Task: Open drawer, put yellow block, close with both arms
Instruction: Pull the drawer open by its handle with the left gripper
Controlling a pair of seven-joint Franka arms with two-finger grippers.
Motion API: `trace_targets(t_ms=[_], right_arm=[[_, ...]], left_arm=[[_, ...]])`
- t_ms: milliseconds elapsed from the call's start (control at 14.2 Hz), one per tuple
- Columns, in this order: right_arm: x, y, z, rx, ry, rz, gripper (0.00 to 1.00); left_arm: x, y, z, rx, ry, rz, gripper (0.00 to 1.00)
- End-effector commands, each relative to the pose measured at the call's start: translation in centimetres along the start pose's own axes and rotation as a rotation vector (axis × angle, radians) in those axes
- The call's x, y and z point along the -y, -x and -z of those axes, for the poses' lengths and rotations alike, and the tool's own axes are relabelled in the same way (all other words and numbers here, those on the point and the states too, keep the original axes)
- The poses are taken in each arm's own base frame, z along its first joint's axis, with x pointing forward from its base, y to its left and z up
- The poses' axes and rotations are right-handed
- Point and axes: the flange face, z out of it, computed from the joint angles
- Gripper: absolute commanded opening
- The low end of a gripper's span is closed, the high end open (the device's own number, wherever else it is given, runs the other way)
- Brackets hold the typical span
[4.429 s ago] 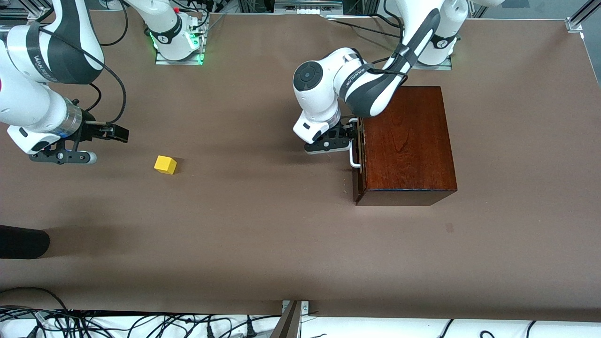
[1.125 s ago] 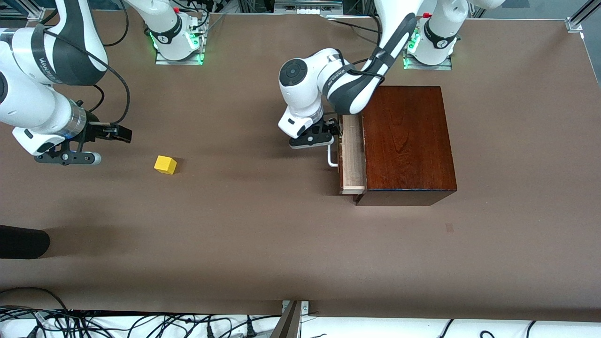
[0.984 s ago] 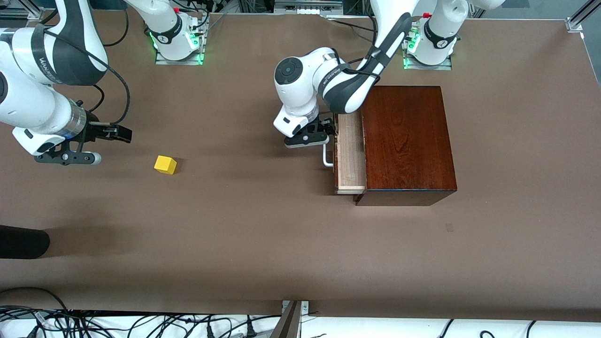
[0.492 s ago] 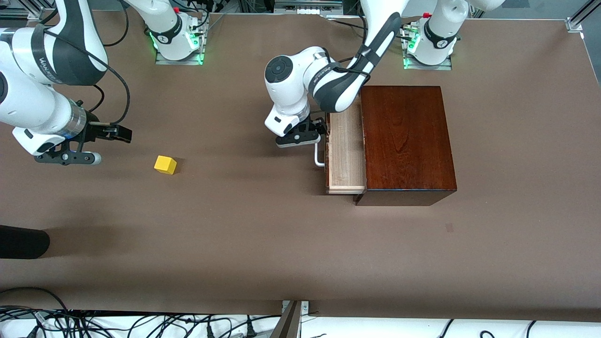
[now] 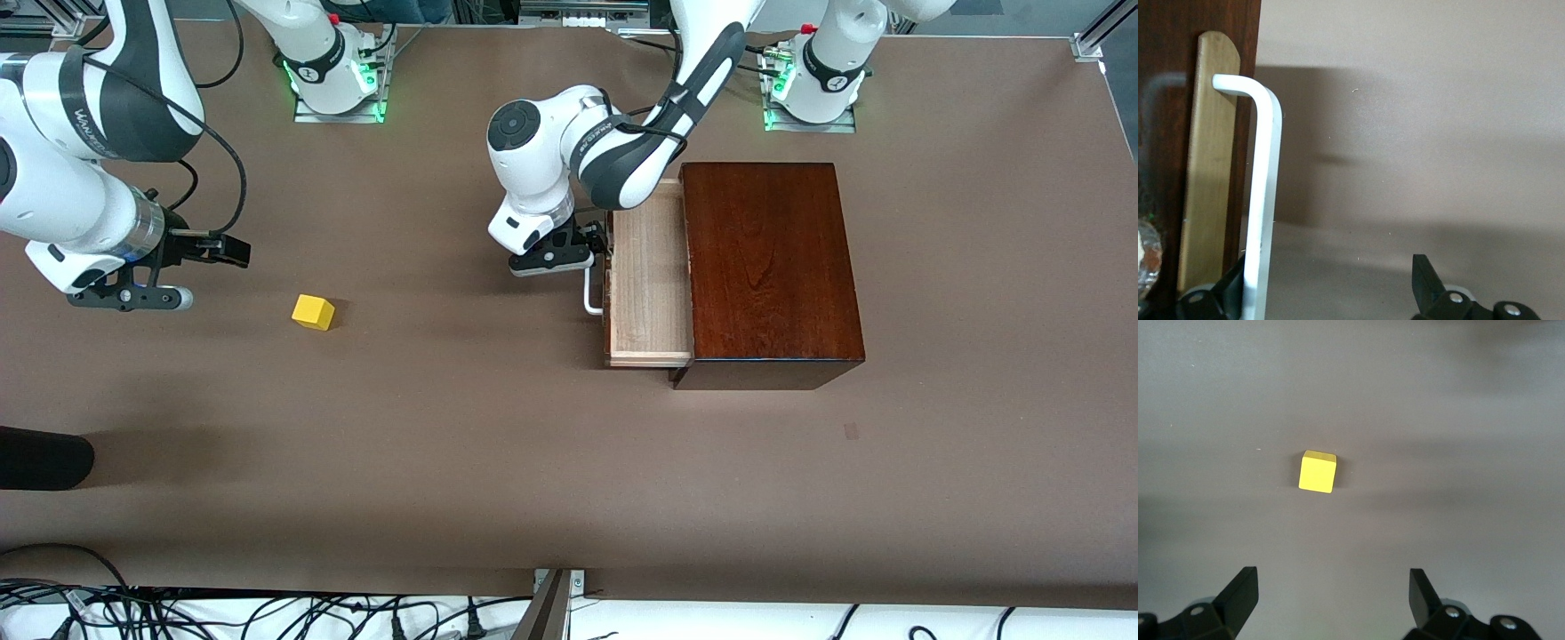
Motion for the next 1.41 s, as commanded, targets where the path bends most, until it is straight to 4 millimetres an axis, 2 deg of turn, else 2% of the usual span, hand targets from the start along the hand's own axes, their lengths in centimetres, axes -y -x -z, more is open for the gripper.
trace_targets(t_ms=[0,351,914,1125,1336], right_arm=[[0.0,-0.3,-0.1,0.007,-0.009,0.010,1.00],[-0.7,-0.2,-0.1,-0.002,0.002,0.045,1.00],[-0.7,-0.2,-0.8,-0.008,0.005,0.050,1.00],[-0.8,-0.2,-0.8,-0.005,0.005,0.048,1.00],[-0.8,0.0,-0.8,0.009,0.004,0.052,1.00]], left_arm=[[-2.6,1.3,0.4,0.017,0.064,0.024,1.00],[-1.8,1.2,1.4,0.029,0.030,0.026,1.00],[0.2,0.8,4.6,0.053,-0.035,0.024,1.00],[1.3,0.8,7.9,0.067,-0.032,0.036,1.00],[4.0,0.0,13.3,0.079,-0.005,0.060,1.00]])
